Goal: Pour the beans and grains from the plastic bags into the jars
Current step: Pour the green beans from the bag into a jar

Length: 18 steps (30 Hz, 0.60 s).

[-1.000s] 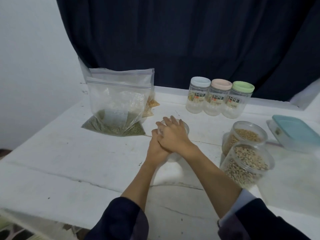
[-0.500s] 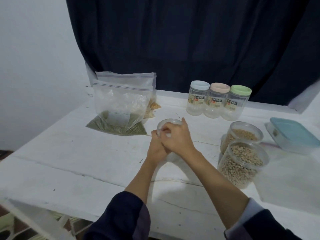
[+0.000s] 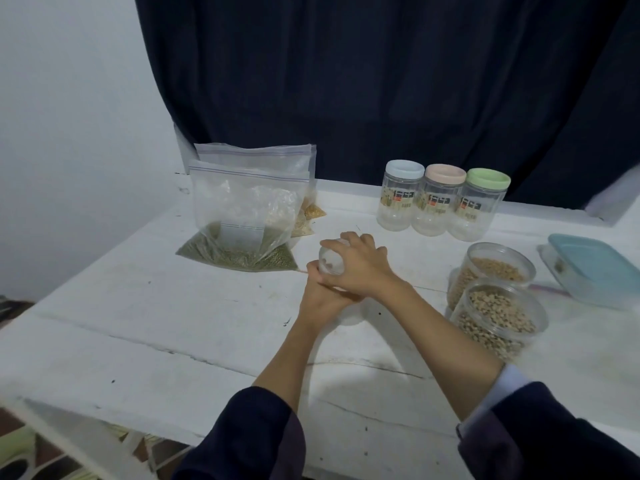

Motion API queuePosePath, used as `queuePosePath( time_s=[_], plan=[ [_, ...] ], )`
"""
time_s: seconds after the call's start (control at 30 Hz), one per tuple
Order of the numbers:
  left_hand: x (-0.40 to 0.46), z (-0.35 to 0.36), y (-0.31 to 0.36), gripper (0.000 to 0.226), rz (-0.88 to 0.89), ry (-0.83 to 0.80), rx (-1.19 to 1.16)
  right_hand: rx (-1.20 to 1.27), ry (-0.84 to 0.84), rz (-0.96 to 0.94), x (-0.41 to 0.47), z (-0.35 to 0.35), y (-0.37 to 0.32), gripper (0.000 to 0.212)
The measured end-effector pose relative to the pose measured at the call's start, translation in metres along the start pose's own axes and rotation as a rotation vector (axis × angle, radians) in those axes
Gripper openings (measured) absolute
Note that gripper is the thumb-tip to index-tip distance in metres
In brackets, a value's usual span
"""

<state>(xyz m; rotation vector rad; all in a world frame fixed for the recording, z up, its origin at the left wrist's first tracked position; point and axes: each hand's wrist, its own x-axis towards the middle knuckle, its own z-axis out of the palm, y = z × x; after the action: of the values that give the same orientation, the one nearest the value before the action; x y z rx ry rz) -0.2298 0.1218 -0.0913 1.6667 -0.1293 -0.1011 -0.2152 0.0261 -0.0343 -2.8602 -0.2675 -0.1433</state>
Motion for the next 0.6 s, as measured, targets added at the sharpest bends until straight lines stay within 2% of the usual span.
queuePosePath(
  time_s=[0.13,0.27,0.37,0.43,0.5,0.53,0.6],
  plan=[
    [-0.005,-0.002,0.000,0.100,0.029,-0.003,-0.049,0.243,-0.010,-0.043,0.000,-0.008,0.012,0.069],
    [-0.003,-0.005,-0.003,0.096,0.059,-0.039,-0.030,0.309,0.003,-0.076,0.002,-0.005,0.015,0.067],
    [0.000,-0.010,-0.006,0.080,0.052,-0.032,0.010,0.367,-0.037,-0.106,0.003,-0.009,0.017,0.067],
    [0.005,-0.016,-0.010,0.077,0.033,-0.050,0.010,0.595,-0.049,-0.106,0.004,-0.018,0.018,0.062],
    [0.010,-0.023,-0.013,0.086,0.013,-0.083,0.014,0.905,-0.022,-0.071,0.006,-0.034,0.022,0.053],
    [0.013,-0.026,-0.016,0.091,-0.003,-0.098,0.022,1.061,0.010,-0.018,0.008,-0.042,0.025,0.046],
    [0.014,-0.027,-0.016,0.098,-0.021,-0.093,0.045,1.417,0.054,0.210,0.014,-0.050,0.033,0.033]
  ],
)
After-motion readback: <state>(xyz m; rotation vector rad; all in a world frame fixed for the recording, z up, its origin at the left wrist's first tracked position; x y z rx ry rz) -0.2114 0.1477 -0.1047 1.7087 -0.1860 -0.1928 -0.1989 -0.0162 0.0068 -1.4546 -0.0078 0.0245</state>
